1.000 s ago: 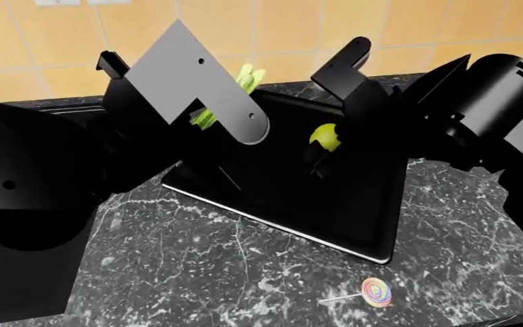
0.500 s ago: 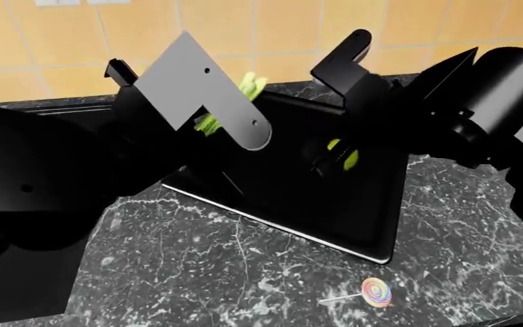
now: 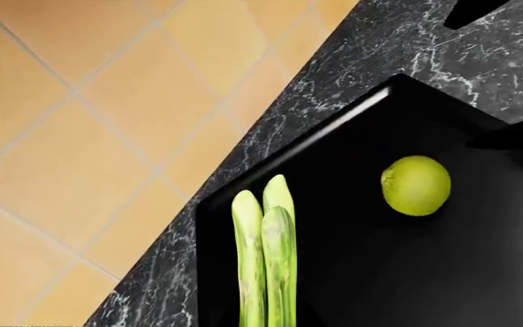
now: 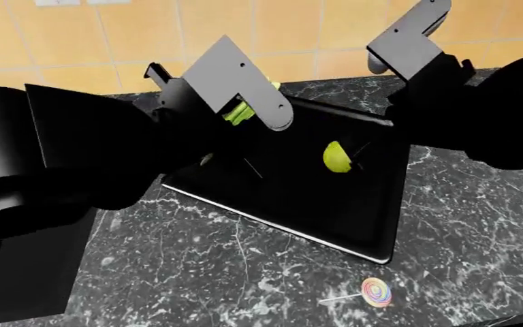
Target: Pick up the fruits and vegetables and place them in the sink. Turn on the sink faucet to wash them. Then turn the sink off and put them in the tray.
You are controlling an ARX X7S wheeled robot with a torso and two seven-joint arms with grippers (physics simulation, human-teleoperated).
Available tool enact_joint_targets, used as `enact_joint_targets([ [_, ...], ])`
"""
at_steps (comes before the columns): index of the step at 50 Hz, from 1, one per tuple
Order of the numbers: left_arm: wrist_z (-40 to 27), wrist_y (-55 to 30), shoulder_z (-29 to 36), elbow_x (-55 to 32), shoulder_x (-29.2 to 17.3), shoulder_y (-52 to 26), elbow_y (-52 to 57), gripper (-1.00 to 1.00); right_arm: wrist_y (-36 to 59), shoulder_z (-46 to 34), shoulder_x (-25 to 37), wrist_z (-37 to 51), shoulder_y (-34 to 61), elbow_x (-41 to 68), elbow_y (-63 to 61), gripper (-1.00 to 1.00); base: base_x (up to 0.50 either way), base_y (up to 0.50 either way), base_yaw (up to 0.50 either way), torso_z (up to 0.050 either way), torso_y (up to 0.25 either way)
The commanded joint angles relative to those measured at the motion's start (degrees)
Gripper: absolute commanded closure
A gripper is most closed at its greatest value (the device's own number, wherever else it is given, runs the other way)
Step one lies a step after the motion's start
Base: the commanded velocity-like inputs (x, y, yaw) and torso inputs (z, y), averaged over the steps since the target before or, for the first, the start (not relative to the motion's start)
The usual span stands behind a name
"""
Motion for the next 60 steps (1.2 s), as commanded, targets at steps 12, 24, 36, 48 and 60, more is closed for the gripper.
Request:
enact_joint_targets([
  [12,13.01,6.36,7.97,10.91,11.58,-0.03,-24.71,1.00,4.76,7.01,7.46,13.02,2.42,13.83,-9.88,-1.00,0.00,0.00,0.00,0.000,0.000],
  [24,18.33,6.26,13.13,14.20,16.25,-0.45,-33.53,1.00,3.84,6.96,8.04,12.91,2.52,13.83,-10.65,-1.00,0.00,0.00,0.00,0.000,0.000],
  [36,20.67,9.58,14.28,16.28,19.30,0.28,-39.03,1.00,2.95,6.73,8.34,12.87,2.21,13.85,-10.91,-1.00,0.00,0.00,0.00,0.000,0.001],
  [48,24.24,13.71,15.69,18.66,23.35,0.66,-46.20,1.00,1.89,6.33,8.84,12.03,1.60,13.07,-11.16,-1.00,0.00,0.00,0.00,0.000,0.000],
  [60,29.71,20.28,18.13,22.41,29.56,1.20,-59.69,1.00,1.19,6.17,10.28,12.08,0.59,13.45,-12.03,-1.00,0.00,0.00,0.00,0.000,0.000],
])
